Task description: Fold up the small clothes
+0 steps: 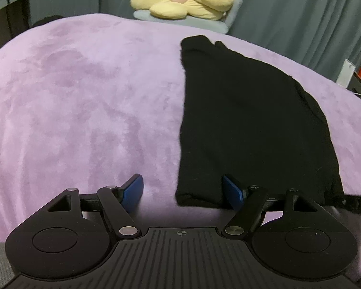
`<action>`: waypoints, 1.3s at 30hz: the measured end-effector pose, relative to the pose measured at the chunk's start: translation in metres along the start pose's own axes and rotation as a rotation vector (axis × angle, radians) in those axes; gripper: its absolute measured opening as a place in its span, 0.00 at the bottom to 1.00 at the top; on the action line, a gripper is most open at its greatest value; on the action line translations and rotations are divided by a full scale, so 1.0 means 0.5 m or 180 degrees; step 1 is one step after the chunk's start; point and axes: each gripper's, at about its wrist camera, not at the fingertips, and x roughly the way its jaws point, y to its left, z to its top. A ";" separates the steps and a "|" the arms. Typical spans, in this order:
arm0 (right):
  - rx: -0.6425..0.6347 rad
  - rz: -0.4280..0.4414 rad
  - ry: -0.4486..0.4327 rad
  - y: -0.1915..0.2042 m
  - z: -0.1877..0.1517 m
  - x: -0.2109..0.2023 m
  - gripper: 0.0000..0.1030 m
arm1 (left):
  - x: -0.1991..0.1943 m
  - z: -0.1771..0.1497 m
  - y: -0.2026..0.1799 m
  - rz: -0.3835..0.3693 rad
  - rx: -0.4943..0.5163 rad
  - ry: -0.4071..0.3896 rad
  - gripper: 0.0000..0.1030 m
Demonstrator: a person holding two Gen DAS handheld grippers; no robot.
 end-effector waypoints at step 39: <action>-0.0172 -0.0445 0.0288 0.106 0.027 -0.088 0.89 | -0.114 0.019 -0.078 0.0466 0.0351 0.0360 0.93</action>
